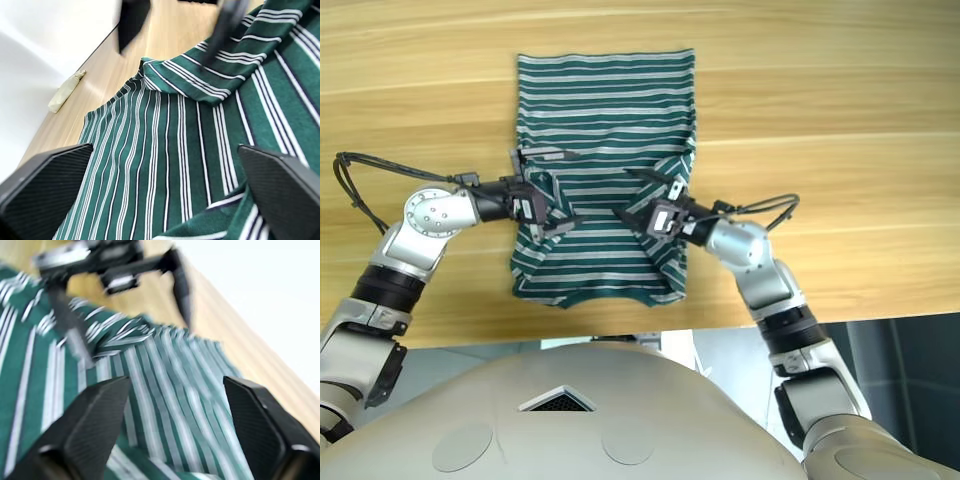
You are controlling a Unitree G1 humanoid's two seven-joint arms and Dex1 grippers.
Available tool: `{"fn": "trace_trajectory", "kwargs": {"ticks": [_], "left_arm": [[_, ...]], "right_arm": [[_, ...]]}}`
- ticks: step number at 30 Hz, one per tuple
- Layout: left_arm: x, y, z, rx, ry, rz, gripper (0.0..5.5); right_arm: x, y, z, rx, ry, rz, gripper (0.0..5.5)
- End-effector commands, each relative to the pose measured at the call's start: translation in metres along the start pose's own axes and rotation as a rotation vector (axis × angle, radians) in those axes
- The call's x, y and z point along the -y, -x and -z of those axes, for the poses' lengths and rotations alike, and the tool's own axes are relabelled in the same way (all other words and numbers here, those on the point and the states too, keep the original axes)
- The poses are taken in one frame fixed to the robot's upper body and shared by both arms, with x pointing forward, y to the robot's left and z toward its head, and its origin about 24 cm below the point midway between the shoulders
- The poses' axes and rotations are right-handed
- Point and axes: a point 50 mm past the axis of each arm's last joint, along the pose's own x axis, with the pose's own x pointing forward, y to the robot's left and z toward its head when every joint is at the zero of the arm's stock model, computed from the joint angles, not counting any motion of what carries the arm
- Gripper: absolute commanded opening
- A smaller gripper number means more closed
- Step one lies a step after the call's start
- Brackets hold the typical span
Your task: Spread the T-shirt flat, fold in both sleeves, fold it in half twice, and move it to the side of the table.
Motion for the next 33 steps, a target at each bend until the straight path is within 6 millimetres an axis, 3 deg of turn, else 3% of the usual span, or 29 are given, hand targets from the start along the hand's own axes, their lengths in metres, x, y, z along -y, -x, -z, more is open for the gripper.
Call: {"fn": "trace_trajectory", "kwargs": {"ticks": [1, 3, 5, 8, 10, 14, 17, 21, 33], "left_arm": [[-0.004, 0.007, -0.005, 0.027, 0.006, -0.005, 5.4], [0.0, 0.022, 0.0, -0.025, -0.003, 0.026, 5.4], [0.013, 0.05, 0.003, -0.088, 0.01, 0.091, 5.4], [0.031, 0.097, 0.002, -0.192, 0.038, 0.155, 5.4], [0.036, 0.123, -0.001, -0.257, 0.075, 0.186, 5.4], [0.051, 0.157, -0.008, -0.377, 0.127, 0.273, 5.4], [0.054, 0.151, -0.017, -0.333, 0.119, 0.282, 5.4], [0.067, 0.124, -0.017, -0.26, 0.124, 0.27, 5.4], [0.078, 0.092, -0.014, -0.171, 0.109, 0.301, 5.4]], "right_arm": [[0.037, 0.031, -0.009, -0.018, 0.049, 0.103, 4.1], [0.043, 0.057, 0.003, -0.154, 0.102, 0.087, 4.34], [0.044, 0.088, 0.013, -0.303, 0.139, 0.033, 4.78], [0.03, 0.127, 0.018, -0.475, 0.171, -0.136, 5.26], [0.014, 0.137, 0.018, -0.516, 0.149, -0.253, 5.34], [-0.013, 0.141, 0.019, -0.528, 0.098, -0.44, 5.34], [-0.03, 0.137, 0.017, -0.499, 0.062, -0.512, 5.34], [-0.05, 0.133, 0.018, -0.467, 0.028, -0.595, 5.34], [-0.067, 0.122, 0.013, -0.397, 0.013, -0.674, 5.34]]}}
